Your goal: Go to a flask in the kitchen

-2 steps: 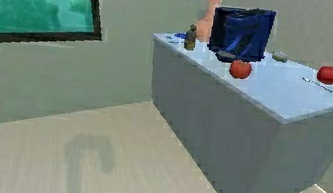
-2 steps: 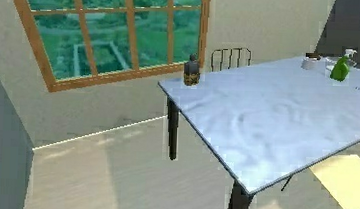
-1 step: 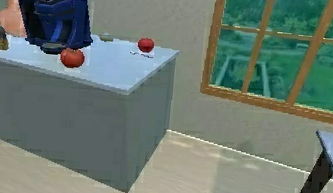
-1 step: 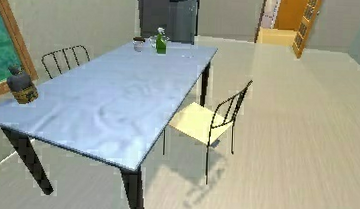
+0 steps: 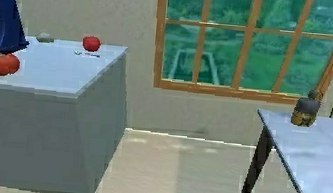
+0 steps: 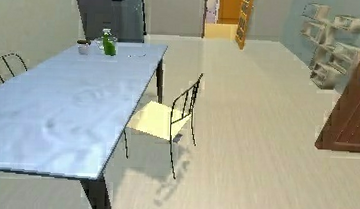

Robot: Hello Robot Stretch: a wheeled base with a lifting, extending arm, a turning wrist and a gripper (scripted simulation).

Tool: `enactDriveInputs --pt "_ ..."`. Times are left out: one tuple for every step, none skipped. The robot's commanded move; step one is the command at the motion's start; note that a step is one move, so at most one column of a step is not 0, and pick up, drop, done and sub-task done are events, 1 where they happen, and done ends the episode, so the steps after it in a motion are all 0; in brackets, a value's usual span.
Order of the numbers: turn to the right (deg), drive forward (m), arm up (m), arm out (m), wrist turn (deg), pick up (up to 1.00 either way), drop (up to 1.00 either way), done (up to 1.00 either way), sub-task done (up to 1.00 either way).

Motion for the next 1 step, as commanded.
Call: enactDriveInputs --pt "0.0 0.55 0.0 0.0 0.0 0.0 0.0 0.0 0.0"
